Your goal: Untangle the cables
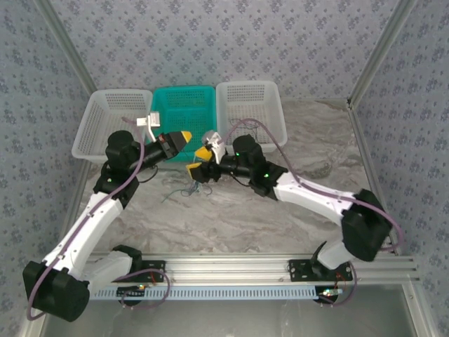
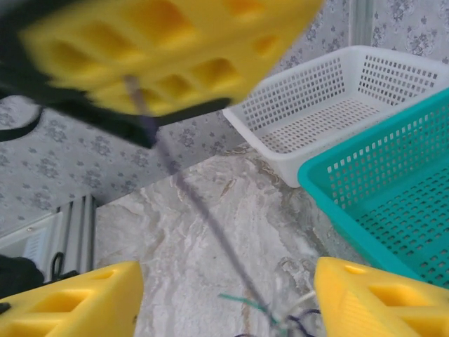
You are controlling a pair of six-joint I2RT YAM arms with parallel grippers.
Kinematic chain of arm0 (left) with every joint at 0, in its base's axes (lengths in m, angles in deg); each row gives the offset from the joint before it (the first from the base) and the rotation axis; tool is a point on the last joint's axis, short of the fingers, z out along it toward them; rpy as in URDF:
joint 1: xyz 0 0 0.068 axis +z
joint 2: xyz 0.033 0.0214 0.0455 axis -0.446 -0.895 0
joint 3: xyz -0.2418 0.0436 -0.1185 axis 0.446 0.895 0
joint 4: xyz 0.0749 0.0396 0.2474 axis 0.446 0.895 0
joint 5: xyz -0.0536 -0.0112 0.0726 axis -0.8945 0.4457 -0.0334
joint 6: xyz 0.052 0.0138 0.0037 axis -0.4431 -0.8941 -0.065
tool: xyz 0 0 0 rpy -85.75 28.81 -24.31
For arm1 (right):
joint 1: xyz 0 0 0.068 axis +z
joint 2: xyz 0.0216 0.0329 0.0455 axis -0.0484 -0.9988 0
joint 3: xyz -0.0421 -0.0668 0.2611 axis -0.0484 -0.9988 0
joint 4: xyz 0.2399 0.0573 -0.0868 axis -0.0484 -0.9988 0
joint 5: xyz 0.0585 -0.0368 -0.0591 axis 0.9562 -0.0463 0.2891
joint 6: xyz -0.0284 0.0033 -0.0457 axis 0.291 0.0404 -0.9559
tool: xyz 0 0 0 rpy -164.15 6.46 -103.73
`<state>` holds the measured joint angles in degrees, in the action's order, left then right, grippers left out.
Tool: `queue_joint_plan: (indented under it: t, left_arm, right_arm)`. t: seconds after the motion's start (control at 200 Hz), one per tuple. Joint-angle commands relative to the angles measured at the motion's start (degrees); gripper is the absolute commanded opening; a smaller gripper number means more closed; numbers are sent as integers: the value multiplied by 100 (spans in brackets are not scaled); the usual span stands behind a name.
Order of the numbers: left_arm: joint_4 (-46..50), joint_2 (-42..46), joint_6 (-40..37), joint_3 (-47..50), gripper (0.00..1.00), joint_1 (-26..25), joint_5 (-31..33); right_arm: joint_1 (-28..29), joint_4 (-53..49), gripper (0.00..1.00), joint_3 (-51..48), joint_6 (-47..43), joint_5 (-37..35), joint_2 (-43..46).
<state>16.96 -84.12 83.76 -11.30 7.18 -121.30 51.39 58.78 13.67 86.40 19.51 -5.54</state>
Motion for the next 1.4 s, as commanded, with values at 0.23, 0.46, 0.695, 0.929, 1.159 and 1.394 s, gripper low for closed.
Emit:
queue_joint_plan:
  t: [0.23, 0.46, 0.695, 0.929, 1.159, 1.394]
  left_arm:
    - [16, 34, -186, -138, 0, -82, 81]
    - [-37, 6, -190, -170, 0, -82, 81]
    - [375, 518, -817, -64, 25, -82, 513]
    - [1378, 2662, -2798, 1220, 79, -99, 1635]
    - [633, 3005, -2881, 2481, 82, -182, 989]
    - [-131, 1951, -3207, 2592, 76, -227, 796]
  right_arm:
    - [-59, 883, 41, 645, 316, 744, -430]
    - [-53, 970, 0, 1047, 494, 1271, -578]
    - [-55, 1215, 0, 819, 900, 395, -328]
    - [-247, 1050, 0, 962, 1958, 154, -105]
    - [-164, 671, 0, 1383, 2323, 206, -74]
    - [-107, 289, 0, 1841, 2591, 269, -144]
